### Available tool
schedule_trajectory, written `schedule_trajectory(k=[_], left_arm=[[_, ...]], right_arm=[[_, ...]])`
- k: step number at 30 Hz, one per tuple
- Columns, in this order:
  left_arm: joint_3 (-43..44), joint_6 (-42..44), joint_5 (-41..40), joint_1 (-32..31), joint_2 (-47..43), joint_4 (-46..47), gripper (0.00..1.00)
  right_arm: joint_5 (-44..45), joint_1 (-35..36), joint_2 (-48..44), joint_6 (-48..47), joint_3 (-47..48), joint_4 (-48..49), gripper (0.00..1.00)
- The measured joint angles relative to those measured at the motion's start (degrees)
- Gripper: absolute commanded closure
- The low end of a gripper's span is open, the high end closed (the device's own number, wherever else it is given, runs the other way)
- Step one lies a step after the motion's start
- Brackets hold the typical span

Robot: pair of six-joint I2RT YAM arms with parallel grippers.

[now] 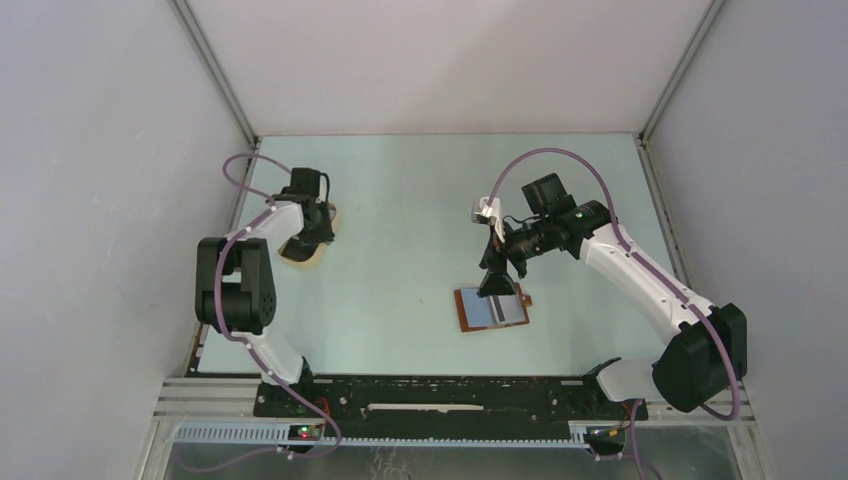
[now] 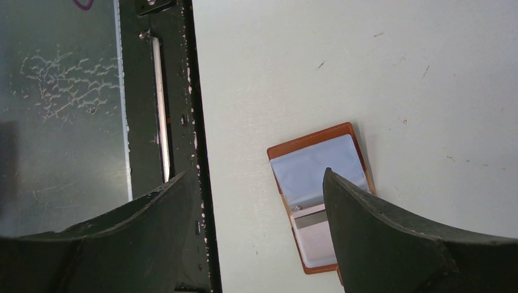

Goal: Put the credit cards into the card holder
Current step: Move the storage box to the center of the board.

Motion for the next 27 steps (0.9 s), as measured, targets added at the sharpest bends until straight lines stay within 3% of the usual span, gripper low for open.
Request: schedule_trajectory(k=[7,20,27], left_arm=[[0.85,2.82,1.4,-1.36,0.83,-0.37,0.99],[1.14,10.82,7.52,-10.27,0.85,-2.32,1.0],[1.14,14.51,10.71,-16.98,-0.09,-4.55,0.96]], right_arm=[[0.0,0.0,0.0,-0.04,0.0,0.0,0.15],[-0.2,-0.63,-0.02,-0.76,0.0,-0.22,0.15],[-0.22,-0.76,-0.15,-0.85,0.0,-0.28,0.15]])
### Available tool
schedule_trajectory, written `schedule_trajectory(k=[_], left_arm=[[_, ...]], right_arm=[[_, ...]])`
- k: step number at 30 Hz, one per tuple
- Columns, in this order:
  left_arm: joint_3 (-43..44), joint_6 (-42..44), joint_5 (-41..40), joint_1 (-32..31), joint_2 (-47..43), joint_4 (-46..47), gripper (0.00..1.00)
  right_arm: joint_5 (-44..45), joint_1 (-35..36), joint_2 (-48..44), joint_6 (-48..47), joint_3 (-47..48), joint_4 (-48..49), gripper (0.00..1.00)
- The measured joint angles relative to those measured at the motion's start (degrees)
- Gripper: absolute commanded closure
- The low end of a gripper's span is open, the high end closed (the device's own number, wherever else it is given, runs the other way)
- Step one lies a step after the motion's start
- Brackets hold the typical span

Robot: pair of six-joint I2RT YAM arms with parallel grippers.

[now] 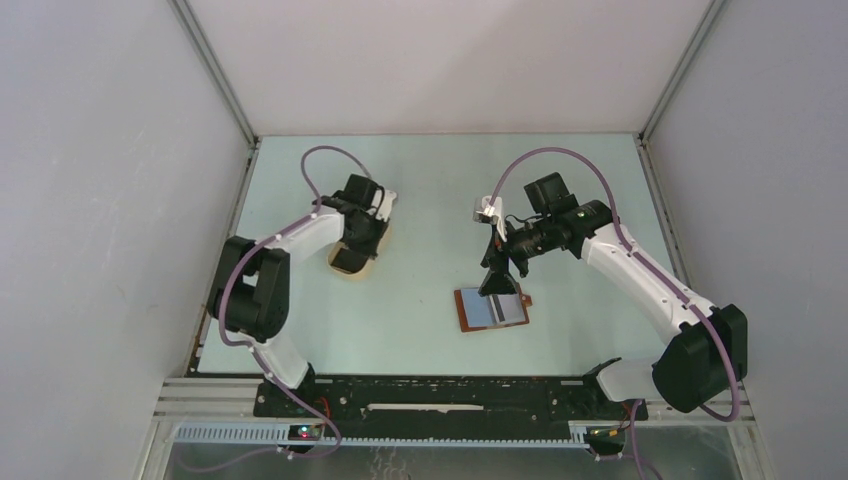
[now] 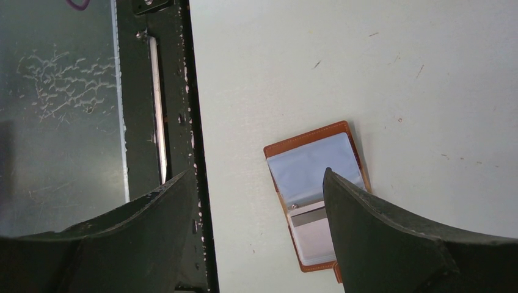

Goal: Put the credit cards into the card holder
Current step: Move the storage box to the center of the board.

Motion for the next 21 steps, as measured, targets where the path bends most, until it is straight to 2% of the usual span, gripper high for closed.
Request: schedule_trajectory(k=[5,10,17,18,21], left_arm=[[0.0,1.95,2.73,-5.4,-1.75,-2.69,0.93],[0.0,3.1,3.8,-9.75,-1.99,-5.27,0.85],[1.2,3.37,3.26,-12.7,-1.99,-7.23,0.78],[1.22,3.26,2.86,-12.92,-2.03,-7.23,0.75],[1.05,1.51,1.11,-13.27,-3.63,-6.62,0.58]], right_arm=[[0.0,-0.02,0.0,-0.04,0.0,-0.02,0.15],[0.0,-0.04,0.0,-0.13,0.0,-0.02,0.15],[-0.04,-0.28,-0.07,-0.2,0.0,-0.04,0.15],[-0.04,-0.39,-0.11,-0.2,0.0,-0.04,0.15],[-0.07,-0.76,-0.2,-0.44,0.0,-0.13,0.15]])
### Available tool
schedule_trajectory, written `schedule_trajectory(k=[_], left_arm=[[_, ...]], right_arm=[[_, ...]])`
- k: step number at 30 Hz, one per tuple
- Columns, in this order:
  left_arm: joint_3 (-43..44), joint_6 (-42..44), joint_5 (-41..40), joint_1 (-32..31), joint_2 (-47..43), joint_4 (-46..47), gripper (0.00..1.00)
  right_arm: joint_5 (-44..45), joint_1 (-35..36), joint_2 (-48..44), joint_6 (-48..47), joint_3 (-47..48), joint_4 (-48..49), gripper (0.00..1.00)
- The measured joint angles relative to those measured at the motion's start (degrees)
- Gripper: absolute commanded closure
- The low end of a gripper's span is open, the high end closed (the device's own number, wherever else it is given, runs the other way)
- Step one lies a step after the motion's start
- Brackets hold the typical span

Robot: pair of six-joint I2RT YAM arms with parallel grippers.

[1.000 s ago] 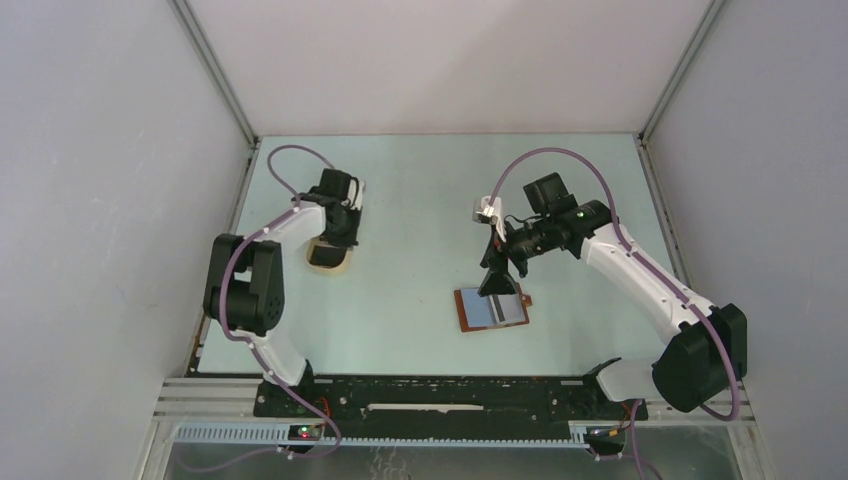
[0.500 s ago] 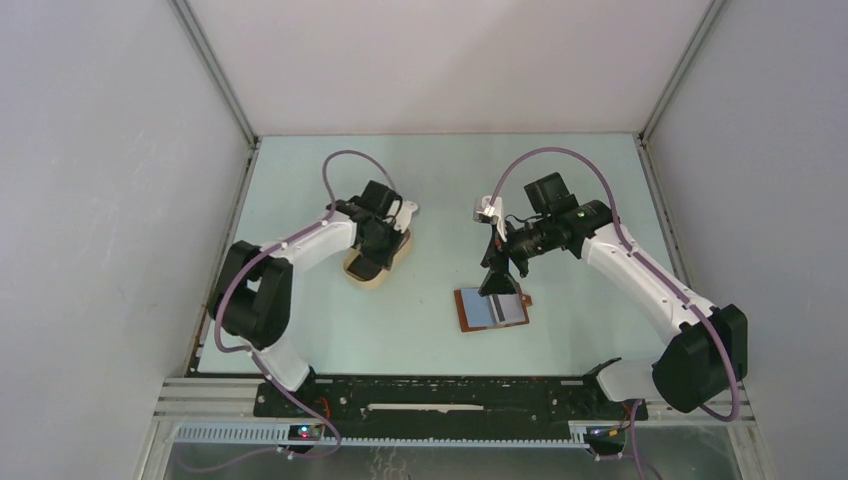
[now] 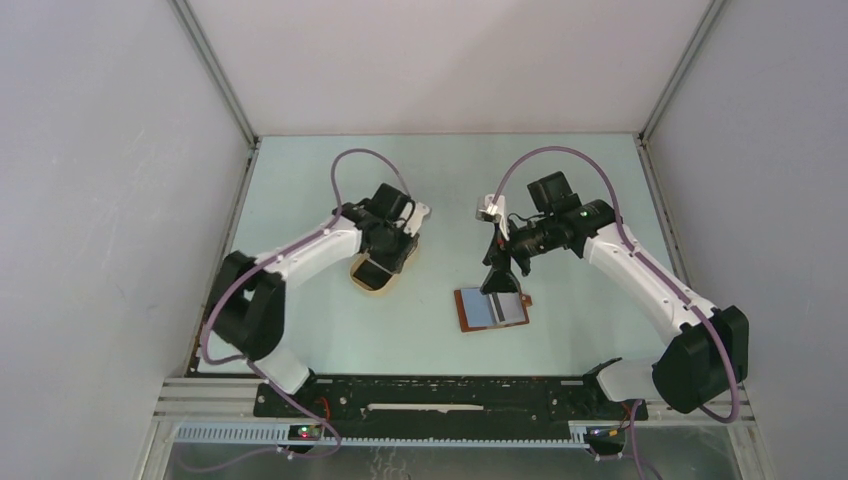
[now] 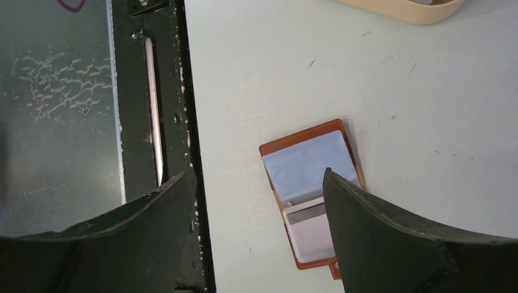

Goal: Put the credit cards into the card holder
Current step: Move the storage box to the center of the board.

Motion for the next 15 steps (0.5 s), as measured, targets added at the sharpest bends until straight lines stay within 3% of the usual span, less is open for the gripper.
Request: schedule_trajectory(k=[2,5,9,12,15], left_arm=[[-1.07,-1.97,-1.38,-0.07,-4.04,2.32,0.47],[-7.52,-6.32,-3.85,-0.09,-17.27,10.82,0.34],[-18.27,-12.94,-6.8,0.26,-37.42,27.17,0.05],[-26.88,-19.65,-8.83,1.9,-45.51,40.98,0.03],[-34.6,-26.08,-8.57,5.79,-46.88,51.49,0.04]], right_arm=[[-0.02,-0.37,-0.13,-0.35,0.0,0.0,0.15],[-0.09,-0.72,-0.68,-0.94,0.0,0.2,0.14],[1.44,0.61,-1.11,-1.46,0.57,1.75,0.13],[4.26,3.58,2.54,-1.55,6.36,0.74,0.15],[7.21,7.58,10.49,-1.07,17.44,0.81,0.16]])
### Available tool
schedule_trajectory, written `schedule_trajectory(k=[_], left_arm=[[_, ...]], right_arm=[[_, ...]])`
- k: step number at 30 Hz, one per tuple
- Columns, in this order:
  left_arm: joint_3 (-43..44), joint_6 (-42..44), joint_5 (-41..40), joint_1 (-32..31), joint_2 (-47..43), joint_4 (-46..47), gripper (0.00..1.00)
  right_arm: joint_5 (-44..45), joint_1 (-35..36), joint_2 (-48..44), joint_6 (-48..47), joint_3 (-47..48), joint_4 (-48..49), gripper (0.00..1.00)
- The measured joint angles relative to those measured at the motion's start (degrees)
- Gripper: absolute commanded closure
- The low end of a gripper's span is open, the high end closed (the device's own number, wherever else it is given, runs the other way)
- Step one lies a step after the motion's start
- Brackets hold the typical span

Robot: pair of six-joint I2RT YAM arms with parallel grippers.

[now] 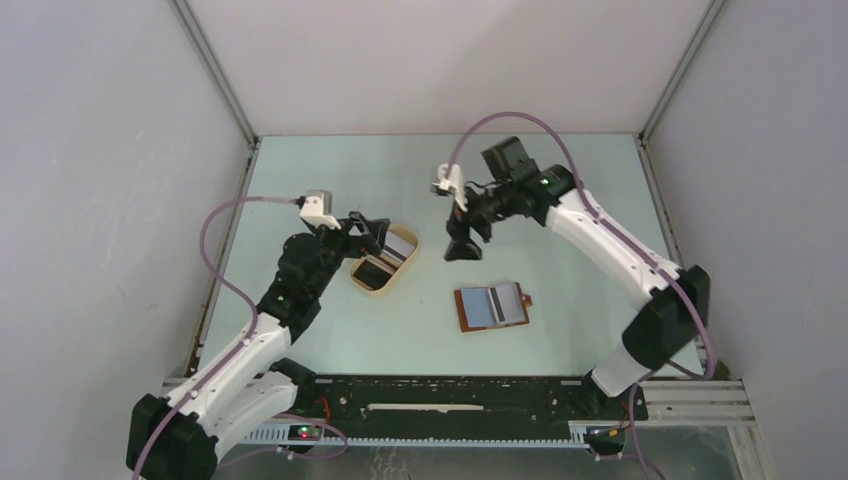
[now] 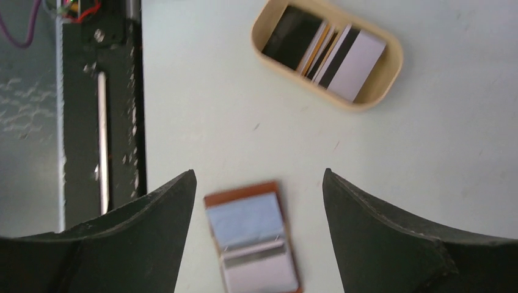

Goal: Put the credit cards into the card holder
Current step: Move the storage box to the center of the board.

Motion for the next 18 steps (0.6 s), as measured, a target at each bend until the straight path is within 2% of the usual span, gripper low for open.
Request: schedule_trajectory(k=[3,7,10,13,15,18], left_arm=[[-5.88,-4.74,-0.57,2.62,1.4,5.88,0.04],[-11.04,-8.44,-3.56,2.97,1.31,11.34,0.07],[-13.38,-11.56,-7.69,3.04,0.26,14.43,0.13],[-16.65,-14.8,-11.15,3.13,-0.96,18.88,0.16],[-19.34,-16.39,-12.96,3.15,-2.01,21.09,0.17],[-22.71,-18.93,-15.85,3.15,-4.26,23.17,0.17]], right_arm=[[2.93,2.99,8.41,1.68,9.84,-0.35,0.17],[6.93,6.08,20.52,4.35,23.34,-2.54,0.16],[9.35,7.41,29.14,6.78,32.57,-4.31,0.13],[11.17,8.33,37.53,9.38,42.47,-6.82,0.13],[12.11,8.85,42.07,10.8,46.93,-7.52,0.12],[13.68,9.53,45.46,12.37,48.48,-8.55,0.14]])
